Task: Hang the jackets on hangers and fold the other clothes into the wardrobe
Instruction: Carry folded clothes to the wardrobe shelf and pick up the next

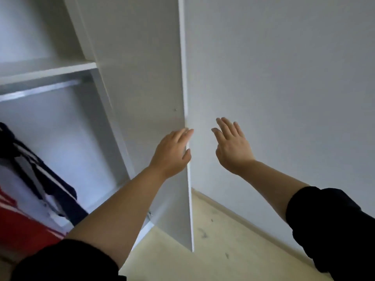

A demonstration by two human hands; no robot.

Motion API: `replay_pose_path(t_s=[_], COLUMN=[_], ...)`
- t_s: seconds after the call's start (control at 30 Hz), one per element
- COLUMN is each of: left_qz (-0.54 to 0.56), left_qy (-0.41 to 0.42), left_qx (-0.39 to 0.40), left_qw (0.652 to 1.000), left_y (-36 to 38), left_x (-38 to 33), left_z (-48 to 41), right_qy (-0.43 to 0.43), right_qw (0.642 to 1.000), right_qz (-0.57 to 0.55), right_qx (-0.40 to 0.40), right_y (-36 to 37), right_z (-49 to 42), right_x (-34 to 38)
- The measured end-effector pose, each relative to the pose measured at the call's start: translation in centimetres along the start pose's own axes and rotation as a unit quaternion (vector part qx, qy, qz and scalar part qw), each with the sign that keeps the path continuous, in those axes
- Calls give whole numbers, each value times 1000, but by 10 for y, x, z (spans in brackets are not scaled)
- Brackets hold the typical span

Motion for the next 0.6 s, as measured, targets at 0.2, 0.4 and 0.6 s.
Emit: replay_pose_path(t_s=[0.2,0.4,0.6], left_qz=[5,-11,14], left_qy=[94,149,185], left_qx=[75,125,168], left_qw=[993,981,968], left_y=[108,195,292], left_x=[-146,-282,-416], left_z=[9,-13,-33], right_qy=[171,302,367], right_qw=[982,948,918], right_qz=[0,20,30], right_qx=[84,101,147], right_y=[1,0,8], right_z=[159,274,373], right_x=[-92,-182,-289])
Point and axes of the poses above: each hand's wrist, its own z-axis away from the middle knuckle, its own y-axis out of the palm, x = y × z, the point moved 2 cm from there along -z, towards the middle knuckle, and after that the axes turned 14 degrees about -y, right-handed, at the moved point
